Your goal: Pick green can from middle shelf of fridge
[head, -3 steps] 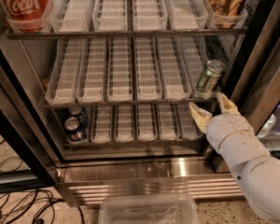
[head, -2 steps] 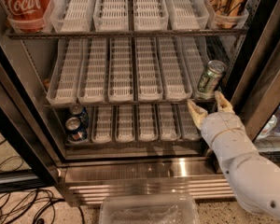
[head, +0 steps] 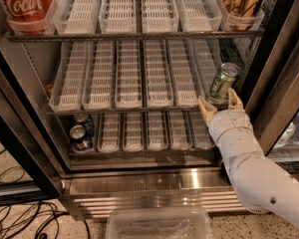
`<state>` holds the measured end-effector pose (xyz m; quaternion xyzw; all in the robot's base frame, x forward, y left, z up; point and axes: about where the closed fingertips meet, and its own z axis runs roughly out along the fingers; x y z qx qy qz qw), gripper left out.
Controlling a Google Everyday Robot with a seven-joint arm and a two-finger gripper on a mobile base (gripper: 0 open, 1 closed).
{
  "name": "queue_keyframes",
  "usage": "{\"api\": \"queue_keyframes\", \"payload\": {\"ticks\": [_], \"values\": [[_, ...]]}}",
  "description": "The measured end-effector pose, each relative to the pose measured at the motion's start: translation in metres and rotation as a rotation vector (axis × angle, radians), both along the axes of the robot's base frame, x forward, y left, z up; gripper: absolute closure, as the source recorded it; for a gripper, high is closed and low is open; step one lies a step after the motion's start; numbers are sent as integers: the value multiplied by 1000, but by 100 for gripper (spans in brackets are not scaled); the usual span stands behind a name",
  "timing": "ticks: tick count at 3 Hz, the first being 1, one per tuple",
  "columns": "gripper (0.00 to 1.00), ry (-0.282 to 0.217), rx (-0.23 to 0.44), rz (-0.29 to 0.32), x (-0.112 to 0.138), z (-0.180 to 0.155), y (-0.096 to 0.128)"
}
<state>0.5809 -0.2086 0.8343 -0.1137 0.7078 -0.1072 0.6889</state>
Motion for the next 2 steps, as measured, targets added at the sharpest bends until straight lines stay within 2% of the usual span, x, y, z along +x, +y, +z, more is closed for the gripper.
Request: {"api": "queue_keyframes", "payload": {"ticks": [2], "values": [[41,23,4,2,-20,11,-6]]}}
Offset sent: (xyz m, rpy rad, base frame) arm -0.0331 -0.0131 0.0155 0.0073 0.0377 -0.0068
